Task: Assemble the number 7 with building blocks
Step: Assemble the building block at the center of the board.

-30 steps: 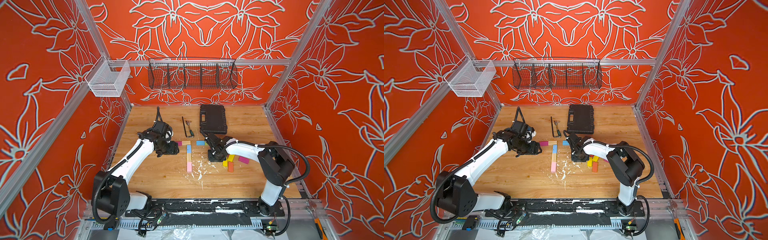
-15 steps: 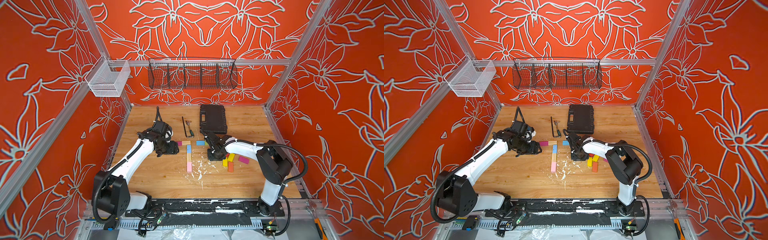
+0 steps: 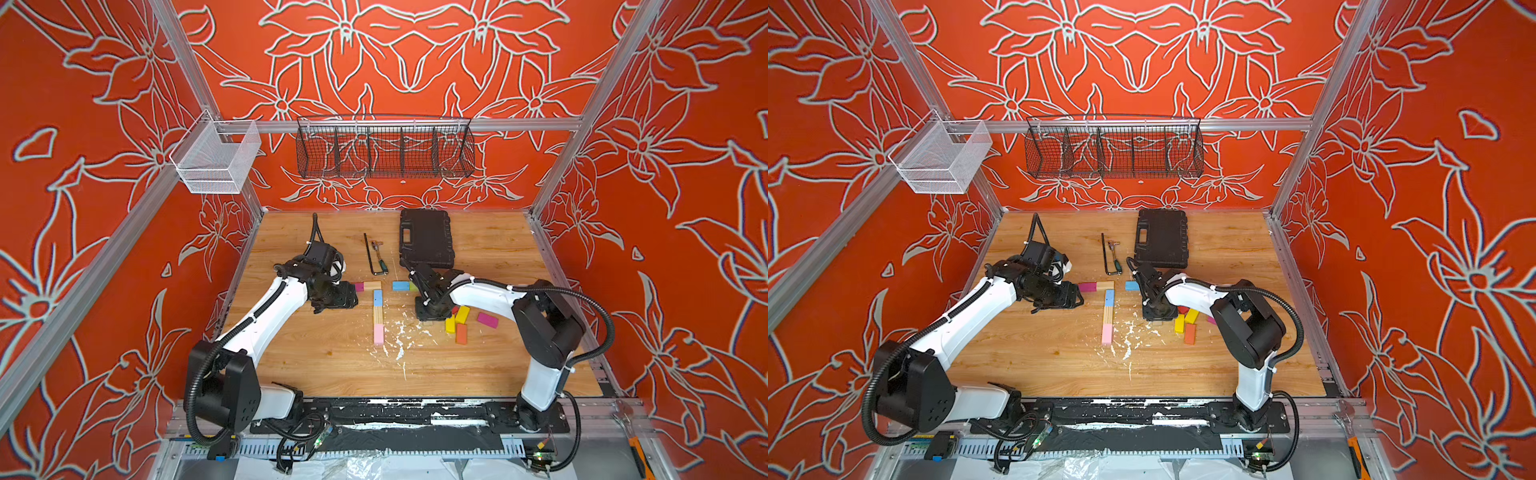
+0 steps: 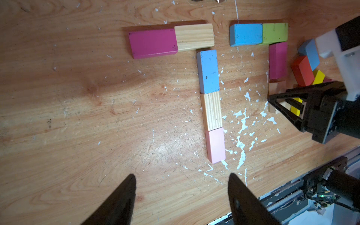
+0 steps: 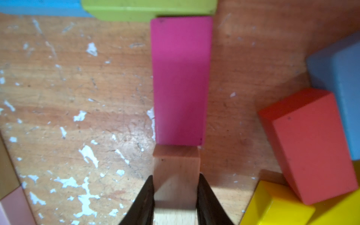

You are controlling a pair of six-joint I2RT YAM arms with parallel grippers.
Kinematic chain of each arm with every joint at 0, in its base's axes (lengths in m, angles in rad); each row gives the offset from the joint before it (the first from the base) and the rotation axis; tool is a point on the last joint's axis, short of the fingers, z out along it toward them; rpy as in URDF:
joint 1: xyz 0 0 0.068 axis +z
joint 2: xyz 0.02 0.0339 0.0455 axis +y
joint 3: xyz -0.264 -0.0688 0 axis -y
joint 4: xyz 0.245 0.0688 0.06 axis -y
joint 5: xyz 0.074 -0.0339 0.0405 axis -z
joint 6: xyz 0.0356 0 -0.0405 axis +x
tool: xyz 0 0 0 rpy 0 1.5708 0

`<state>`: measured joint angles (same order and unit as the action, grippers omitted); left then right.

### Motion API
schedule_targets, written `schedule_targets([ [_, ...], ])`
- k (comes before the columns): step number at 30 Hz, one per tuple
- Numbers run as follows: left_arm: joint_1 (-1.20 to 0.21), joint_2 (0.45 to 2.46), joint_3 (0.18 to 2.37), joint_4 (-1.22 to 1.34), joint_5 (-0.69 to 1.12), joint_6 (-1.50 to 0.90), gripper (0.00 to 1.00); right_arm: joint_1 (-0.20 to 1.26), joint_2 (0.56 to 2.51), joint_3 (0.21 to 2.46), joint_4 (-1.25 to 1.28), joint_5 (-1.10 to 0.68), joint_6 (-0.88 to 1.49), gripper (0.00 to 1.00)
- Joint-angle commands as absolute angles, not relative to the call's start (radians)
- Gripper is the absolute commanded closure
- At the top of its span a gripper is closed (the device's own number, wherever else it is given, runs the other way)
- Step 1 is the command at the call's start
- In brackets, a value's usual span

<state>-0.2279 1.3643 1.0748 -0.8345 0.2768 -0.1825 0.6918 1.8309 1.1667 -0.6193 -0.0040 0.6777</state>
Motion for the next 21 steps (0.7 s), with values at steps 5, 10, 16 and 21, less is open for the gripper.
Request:
schedule_targets([
  [5,-0.218,1.375,1.080,-0.831,0.307,-0.175,0.28,0.690,1.735,1.128,-0.616,-0.004,0.704,0.38],
  [10,-0.216,1.371,1.080,-0.831,0.308,-0.175,0.28,0.705,1.610,1.069,-0.548,-0.073,0.793,0.21],
  [16,-0.216,1.364,1.080,-0.828,0.313,-0.176,0.28,0.750,1.427,0.904,-0.342,-0.147,1.028,0.13],
  [21,-0.216,1.357,1.077,-0.827,0.316,-0.178,0.28,0.814,1.359,0.761,-0.103,-0.138,1.233,0.13],
])
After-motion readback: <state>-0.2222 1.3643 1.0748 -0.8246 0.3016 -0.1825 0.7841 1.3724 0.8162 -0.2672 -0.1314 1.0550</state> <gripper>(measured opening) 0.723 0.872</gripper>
